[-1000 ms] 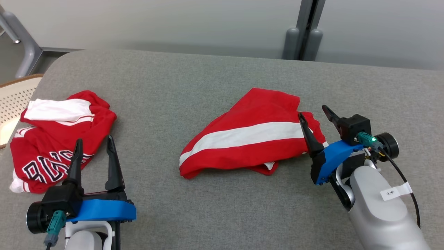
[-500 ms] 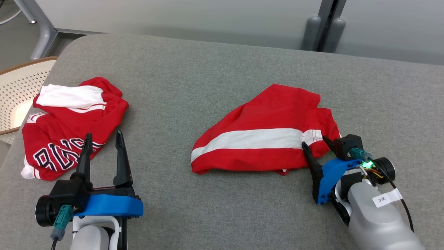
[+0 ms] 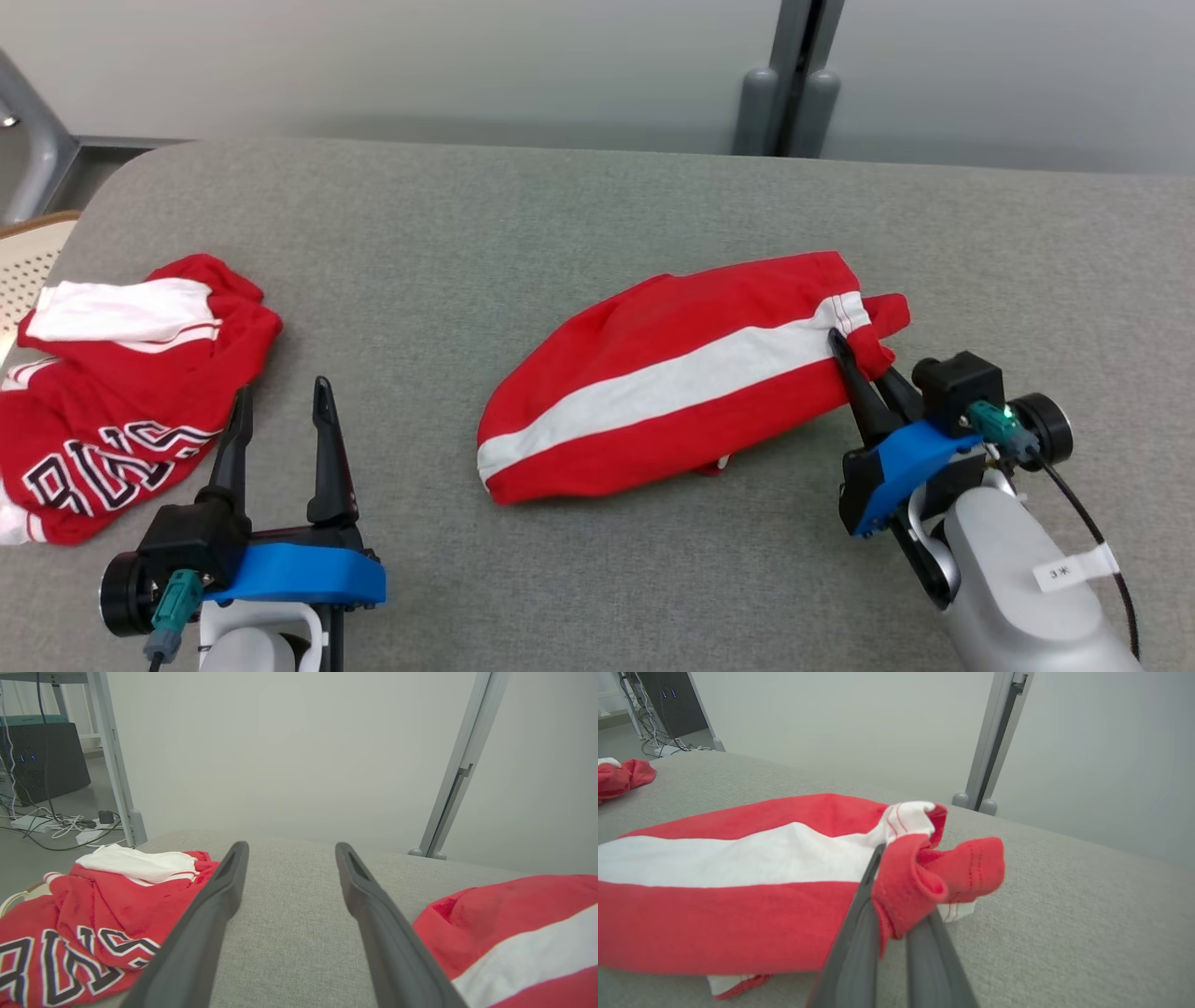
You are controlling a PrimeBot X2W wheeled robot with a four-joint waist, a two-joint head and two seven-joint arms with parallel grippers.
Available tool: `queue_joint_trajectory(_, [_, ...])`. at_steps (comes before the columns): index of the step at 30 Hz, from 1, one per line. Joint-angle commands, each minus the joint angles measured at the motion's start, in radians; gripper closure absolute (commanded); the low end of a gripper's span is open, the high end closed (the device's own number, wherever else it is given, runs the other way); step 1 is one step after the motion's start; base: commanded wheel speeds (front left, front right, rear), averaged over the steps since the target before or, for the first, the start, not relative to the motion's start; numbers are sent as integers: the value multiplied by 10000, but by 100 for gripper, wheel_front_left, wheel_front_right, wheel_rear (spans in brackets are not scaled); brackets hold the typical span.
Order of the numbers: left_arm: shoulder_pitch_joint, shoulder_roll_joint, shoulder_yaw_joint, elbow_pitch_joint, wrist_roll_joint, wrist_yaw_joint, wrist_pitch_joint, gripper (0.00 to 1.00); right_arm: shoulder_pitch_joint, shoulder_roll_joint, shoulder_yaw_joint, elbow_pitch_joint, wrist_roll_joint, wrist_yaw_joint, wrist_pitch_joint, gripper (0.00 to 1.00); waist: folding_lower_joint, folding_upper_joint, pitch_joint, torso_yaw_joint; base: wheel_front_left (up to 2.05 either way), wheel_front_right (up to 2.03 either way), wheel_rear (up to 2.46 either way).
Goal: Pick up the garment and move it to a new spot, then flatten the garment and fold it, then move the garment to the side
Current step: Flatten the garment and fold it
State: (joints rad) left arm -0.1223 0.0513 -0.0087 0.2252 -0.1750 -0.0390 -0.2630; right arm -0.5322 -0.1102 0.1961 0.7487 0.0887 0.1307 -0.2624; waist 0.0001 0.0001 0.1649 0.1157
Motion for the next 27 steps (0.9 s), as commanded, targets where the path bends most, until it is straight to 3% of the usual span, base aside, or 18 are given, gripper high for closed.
queue_joint_trajectory(1, [47,-15,52,11,-15,-13,-27,0,285,-114,11,-253,6,1,-35,100,-1,-1,-233,-290,0,0,0])
queue_joint_trajectory(8, [265,-11,-126,132,-99,-55,-27,0,2427,-520,-336,-2081,142,1,-37,100,-1,-1,-479,-941,0,0,0])
queue_joint_trajectory(16, [316,-11,-223,180,-101,-92,-27,0,3889,-671,-1709,-2086,96,1,-38,100,-1,-1,-559,-1338,0,0,0])
queue_joint_trajectory(17, [319,-11,-231,201,-95,-105,-27,0,3879,-621,-1870,-2105,71,1,-38,71,-1,-1,-569,-1363,0,0,0])
queue_joint_trajectory(18, [320,-10,-219,241,-93,-115,-27,0,3898,-491,-2076,-2076,48,1,-38,0,-1,-1,-603,-1402,0,0,0])
queue_joint_trajectory(27, [370,-10,-213,239,-18,-179,-27,0,3887,235,-2721,-4228,-218,1,-38,0,-1,-1,-702,-1433,0,0,0])
